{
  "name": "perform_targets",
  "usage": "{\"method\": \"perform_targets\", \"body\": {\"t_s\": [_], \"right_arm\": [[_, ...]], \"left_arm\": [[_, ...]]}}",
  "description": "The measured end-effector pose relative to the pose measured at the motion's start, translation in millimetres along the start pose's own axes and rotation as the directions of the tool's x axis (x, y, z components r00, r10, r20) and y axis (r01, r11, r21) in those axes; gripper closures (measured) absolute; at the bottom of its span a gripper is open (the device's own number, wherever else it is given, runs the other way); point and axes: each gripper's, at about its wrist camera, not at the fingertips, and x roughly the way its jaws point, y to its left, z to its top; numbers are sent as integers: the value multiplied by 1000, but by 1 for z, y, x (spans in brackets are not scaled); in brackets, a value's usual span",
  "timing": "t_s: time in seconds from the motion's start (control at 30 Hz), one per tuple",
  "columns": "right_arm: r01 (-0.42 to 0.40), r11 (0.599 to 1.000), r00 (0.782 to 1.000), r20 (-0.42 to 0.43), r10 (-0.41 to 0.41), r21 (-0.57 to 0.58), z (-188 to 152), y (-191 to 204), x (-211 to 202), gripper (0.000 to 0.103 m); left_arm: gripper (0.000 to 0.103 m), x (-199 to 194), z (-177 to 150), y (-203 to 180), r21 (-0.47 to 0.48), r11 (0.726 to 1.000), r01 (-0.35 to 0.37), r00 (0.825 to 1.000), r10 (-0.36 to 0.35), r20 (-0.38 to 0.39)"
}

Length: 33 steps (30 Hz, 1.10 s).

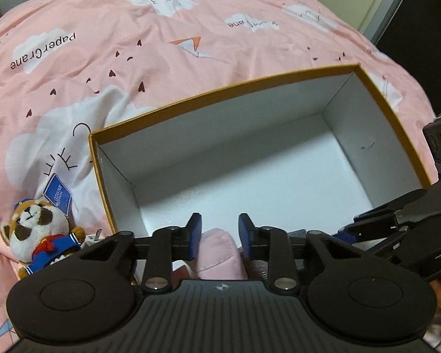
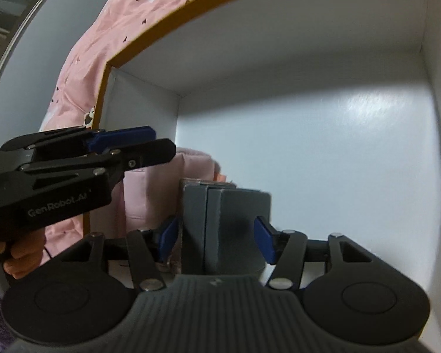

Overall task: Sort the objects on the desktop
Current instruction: 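Open the left gripper to release the photo card box while the right lowers the grey box and opens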

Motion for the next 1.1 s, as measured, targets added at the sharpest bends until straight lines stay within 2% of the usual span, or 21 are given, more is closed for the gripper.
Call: {"method": "perform_targets", "body": {"t_s": [0.1, 0.23, 0.33, 0.57, 0.67, 0.83, 0.93, 1.0, 1.1], "right_arm": [[-38, 999, 999, -30, 39, 24, -2, -3, 5, 49], [-73, 997, 995, -64, 73, 0, -3, 1, 6, 49], [-39, 999, 996, -85, 38, -8, -4, 5, 16, 49], [12, 997, 998, -60, -16, -77, -6, 20, 15, 49], [47, 992, 998, -34, -51, -120, -4, 24, 9, 38], [67, 986, 998, -4, -68, -153, 2, 28, 3, 38], [77, 989, 996, 57, -71, -125, 9, 28, 0, 45], [67, 993, 994, 91, -58, -96, 18, 26, -3, 56], [67, 995, 994, 89, -60, -73, 33, 26, 4, 66]], "left_arm": [[79, 0, 0, 3, -17, 1000, -4, 1000, 3, -28], [80, -2, 1, 5, -34, 999, -5, 997, 3, -72], [81, 3, 0, 8, -51, 999, 2, 997, -6, -81], [80, 2, -4, 9, -68, 998, 13, 998, -17, -59], [81, 0, -2, 12, -93, 995, 26, 999, -30, -45], [80, -10, -1, 16, -130, 991, 34, 999, -34, 0], [80, -25, -1, 20, -155, 987, 29, 999, -21, 49], [80, -37, -2, 25, -180, 983, 31, 996, -15, 89], [80, -51, -6, 32, -220, 975, 25, 993, 2, 121]]}}
